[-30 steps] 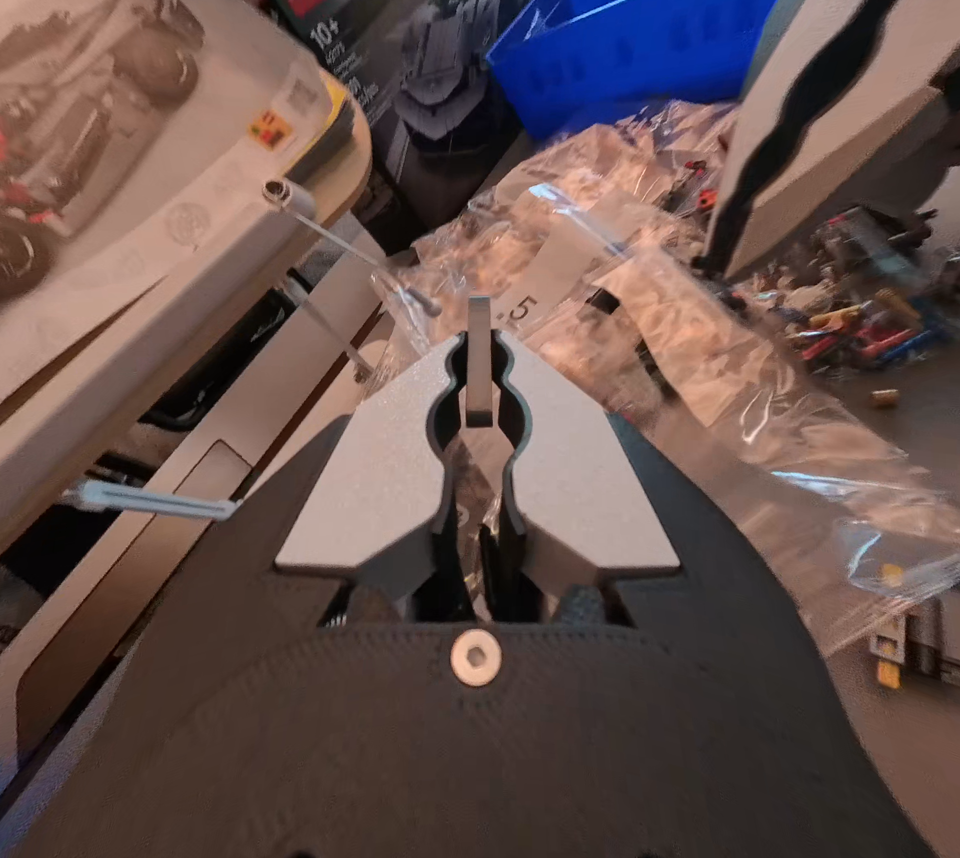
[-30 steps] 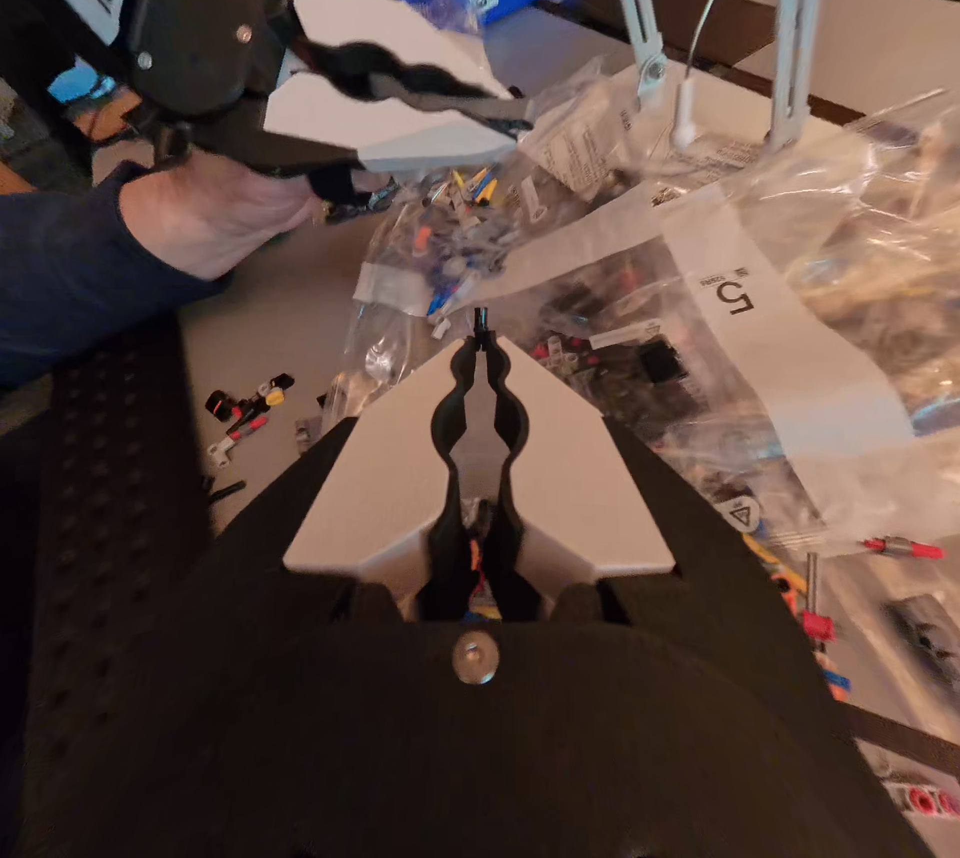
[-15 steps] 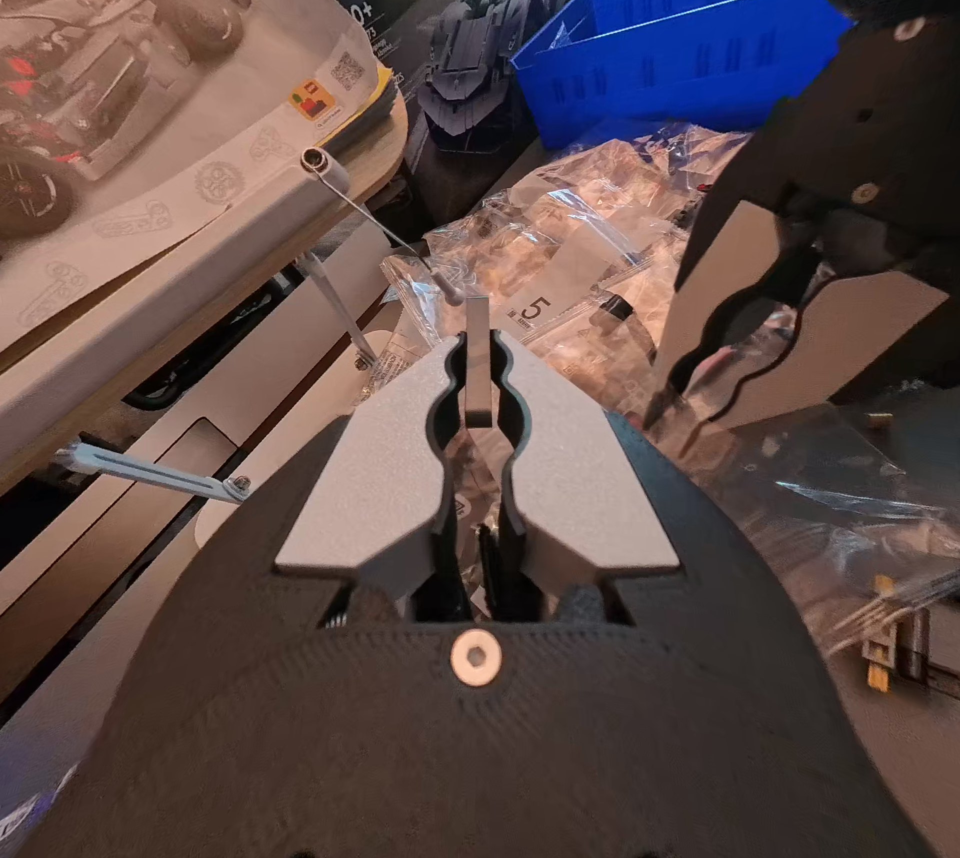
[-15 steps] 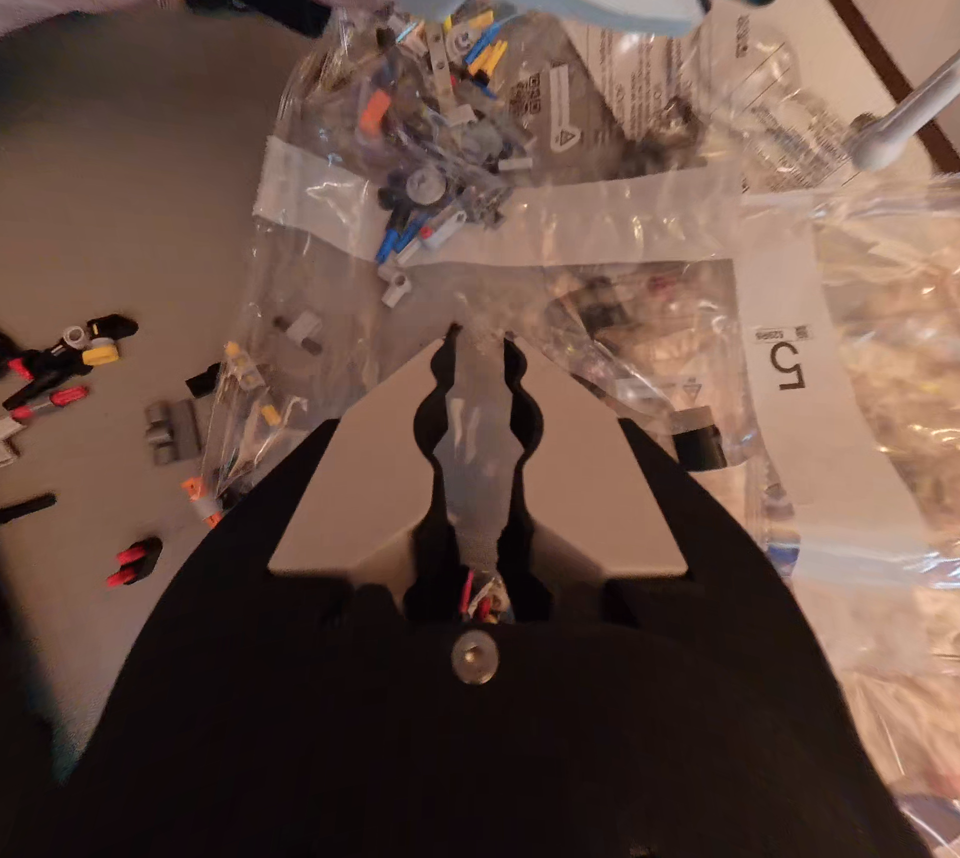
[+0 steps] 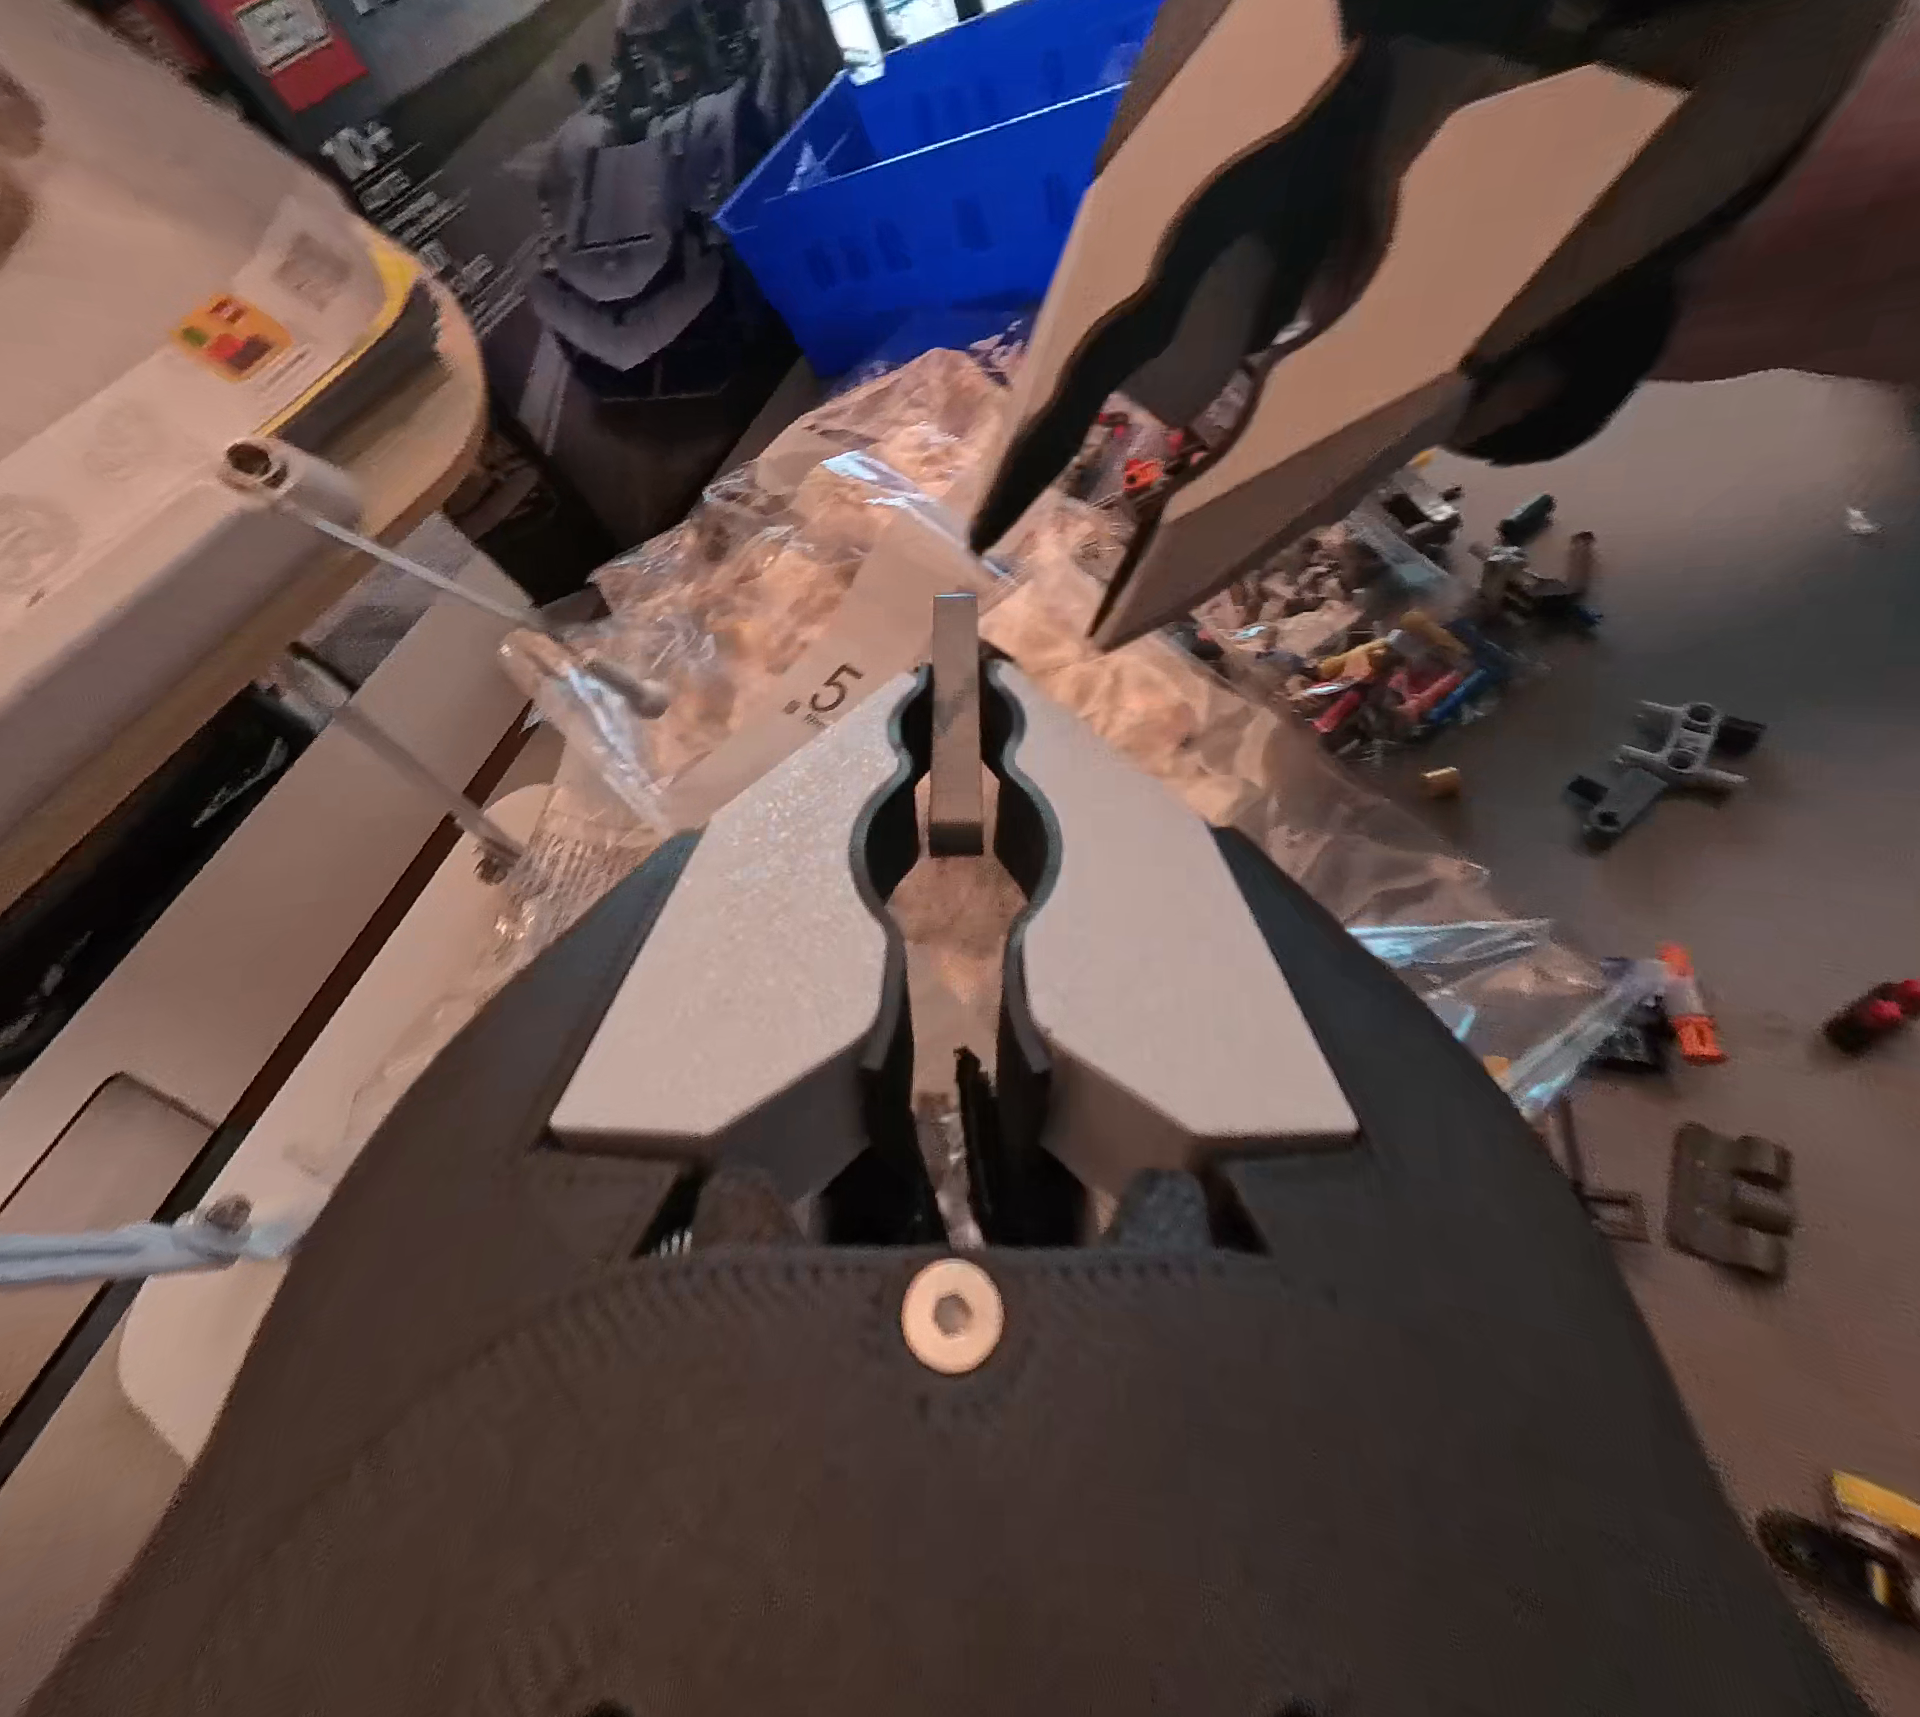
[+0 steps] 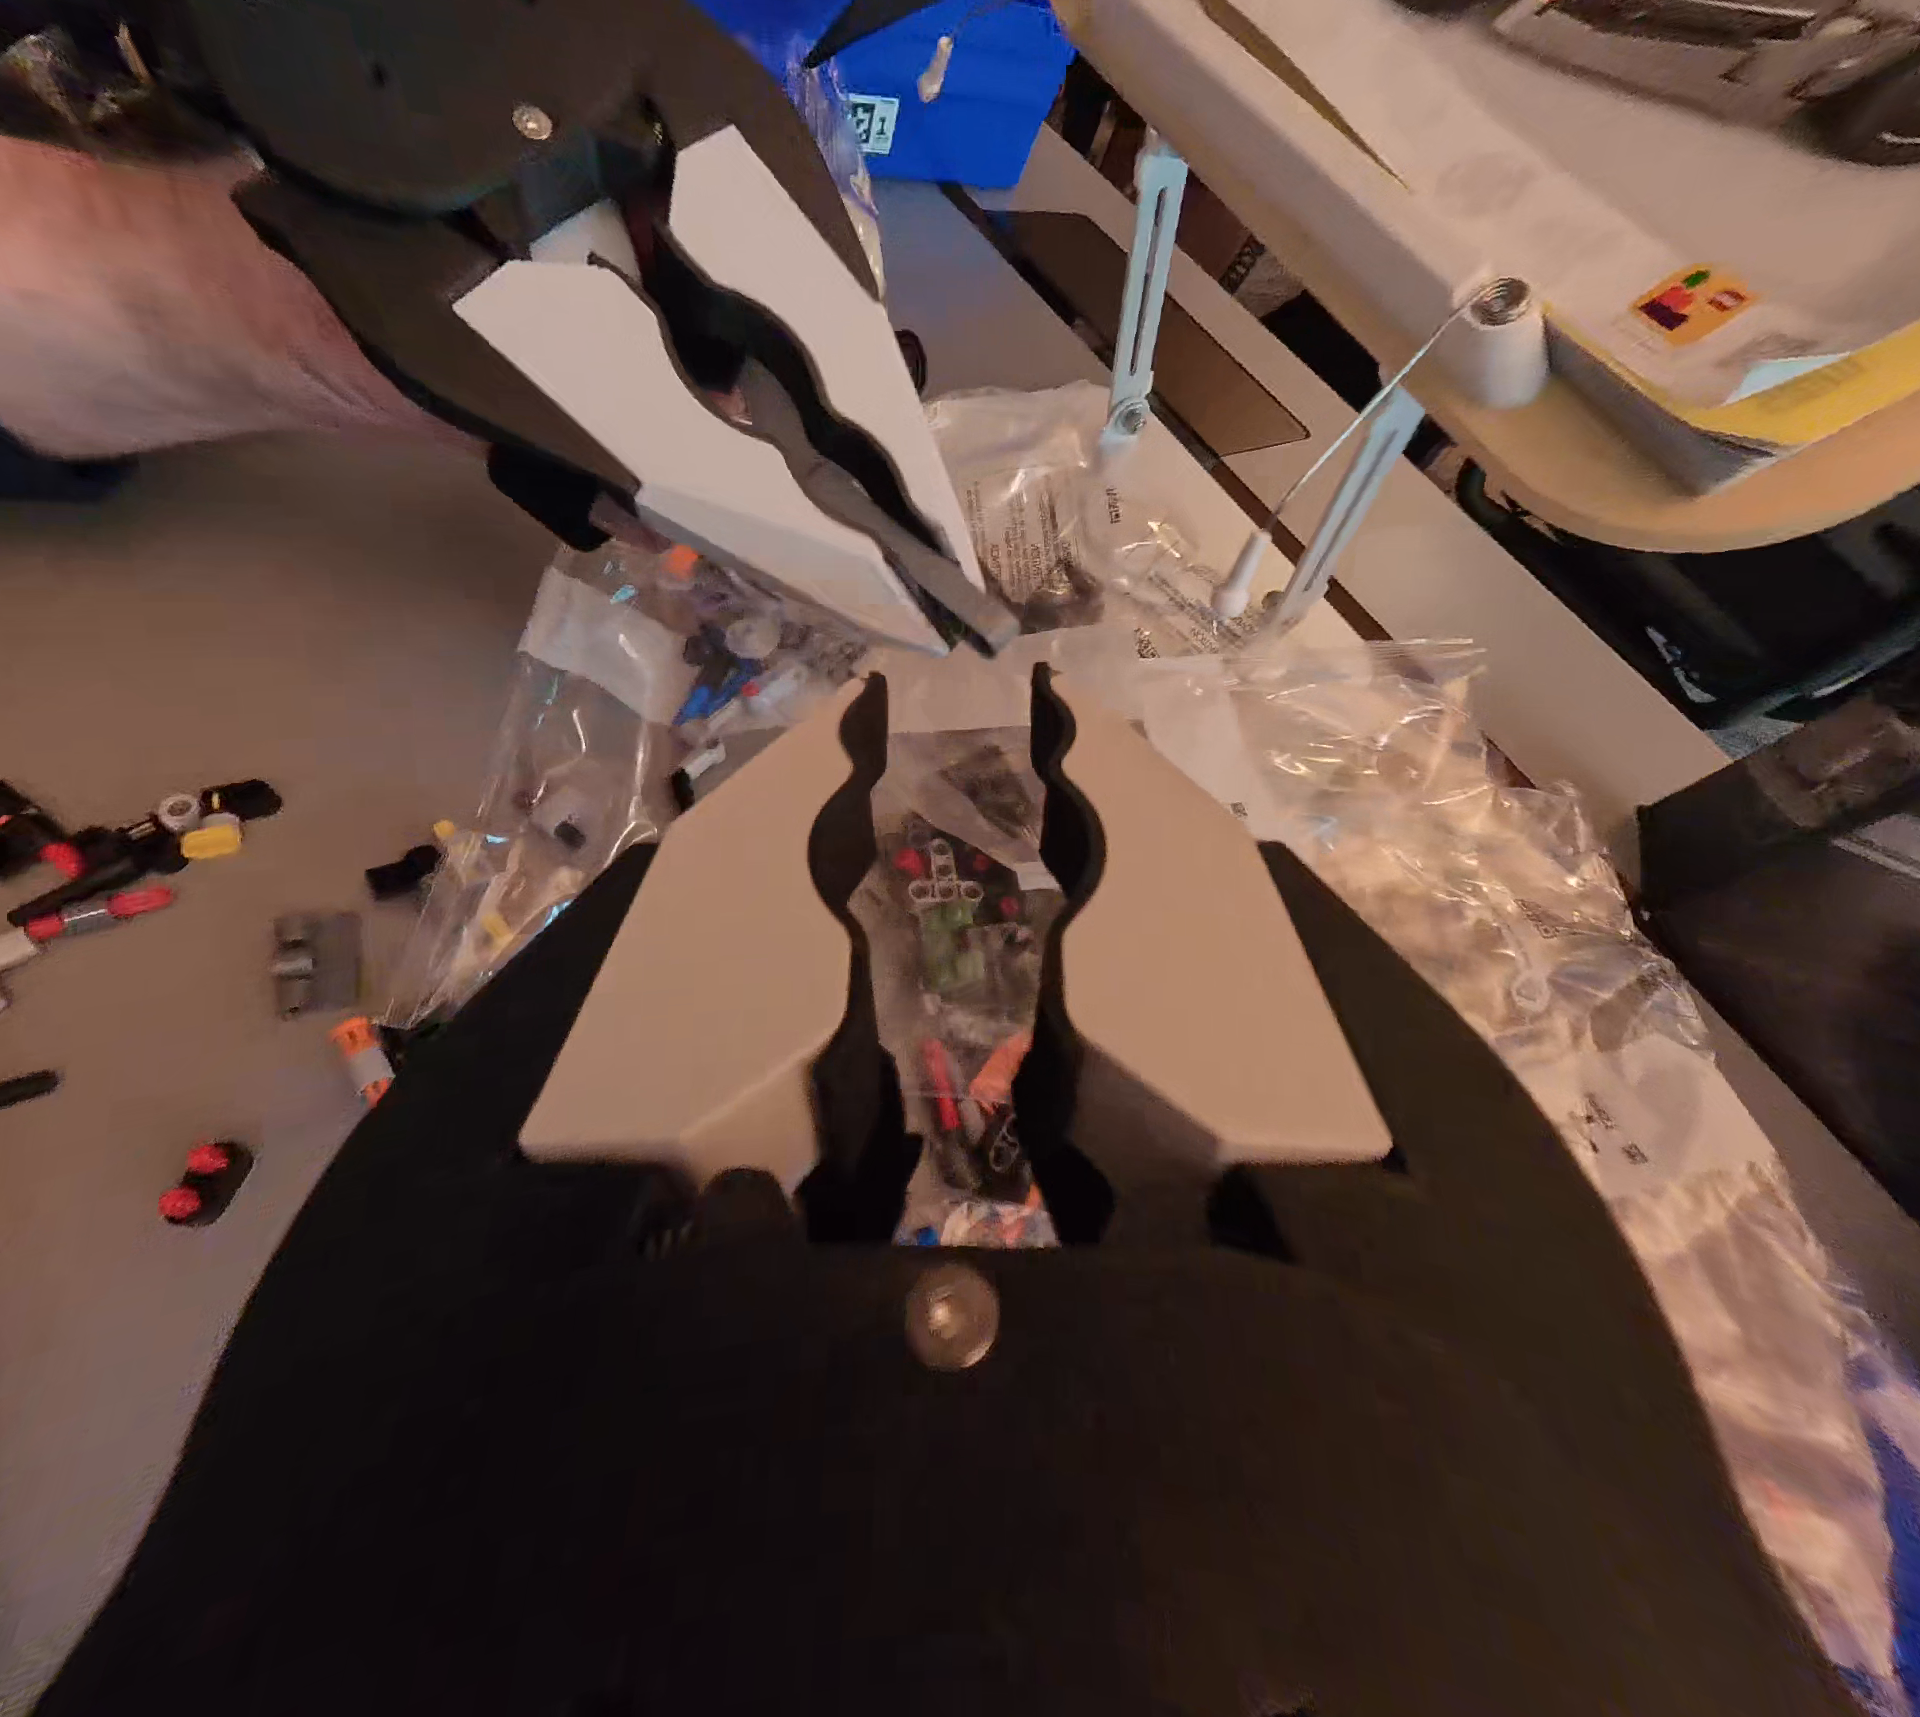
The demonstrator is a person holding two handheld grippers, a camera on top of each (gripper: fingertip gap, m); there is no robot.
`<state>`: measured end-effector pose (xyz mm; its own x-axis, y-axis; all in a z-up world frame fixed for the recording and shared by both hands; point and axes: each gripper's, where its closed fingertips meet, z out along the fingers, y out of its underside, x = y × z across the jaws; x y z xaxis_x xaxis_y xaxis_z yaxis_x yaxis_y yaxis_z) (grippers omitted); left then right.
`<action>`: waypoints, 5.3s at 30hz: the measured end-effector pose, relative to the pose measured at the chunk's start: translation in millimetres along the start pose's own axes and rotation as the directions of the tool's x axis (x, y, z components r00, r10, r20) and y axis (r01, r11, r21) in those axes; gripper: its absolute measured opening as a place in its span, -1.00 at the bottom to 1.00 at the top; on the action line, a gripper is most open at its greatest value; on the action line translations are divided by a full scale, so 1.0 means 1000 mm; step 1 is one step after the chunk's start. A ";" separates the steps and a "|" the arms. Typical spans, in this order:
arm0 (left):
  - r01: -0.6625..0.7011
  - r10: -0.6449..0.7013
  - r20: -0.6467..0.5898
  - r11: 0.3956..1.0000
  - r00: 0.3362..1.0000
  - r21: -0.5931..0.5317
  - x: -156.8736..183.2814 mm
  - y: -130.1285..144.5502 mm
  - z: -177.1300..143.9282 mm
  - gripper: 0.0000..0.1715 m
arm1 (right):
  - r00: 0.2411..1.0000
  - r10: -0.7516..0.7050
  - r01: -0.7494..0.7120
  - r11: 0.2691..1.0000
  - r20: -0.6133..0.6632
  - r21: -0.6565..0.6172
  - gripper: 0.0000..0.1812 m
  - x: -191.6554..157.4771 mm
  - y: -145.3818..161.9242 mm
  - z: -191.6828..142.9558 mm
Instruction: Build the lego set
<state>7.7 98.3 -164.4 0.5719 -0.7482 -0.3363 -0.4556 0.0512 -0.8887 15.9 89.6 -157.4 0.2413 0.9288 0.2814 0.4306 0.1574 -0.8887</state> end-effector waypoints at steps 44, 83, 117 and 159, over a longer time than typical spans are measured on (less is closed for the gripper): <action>0.154 -0.154 -0.011 0.988 0.988 0.025 -0.022 0.015 -0.010 -0.79 | 0.941 0.125 -0.071 0.982 0.316 -0.176 -1.00 -0.025 0.048 -0.031; 0.133 -0.132 0.027 0.990 0.991 -0.038 -0.025 0.024 -0.002 -0.64 | 0.861 0.152 0.064 0.914 0.485 -0.400 -0.94 -0.074 0.100 -0.042; 0.137 -0.135 0.023 0.988 0.991 -0.069 -0.022 0.032 0.005 -0.65 | 0.905 0.193 0.030 0.860 0.379 -0.509 -0.74 -0.093 0.127 -0.073; 0.252 -0.242 -0.283 0.968 0.928 0.000 0.034 -0.001 0.007 -0.65 | 0.992 -0.111 0.100 0.984 -0.063 -0.149 -0.95 -0.017 0.037 -0.061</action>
<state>32.5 78.0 -177.2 0.4480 -0.8940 -0.0092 -0.2965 -0.1388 -0.9449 80.9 58.5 -172.7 0.2466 0.8826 0.4002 0.5770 0.1981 -0.7923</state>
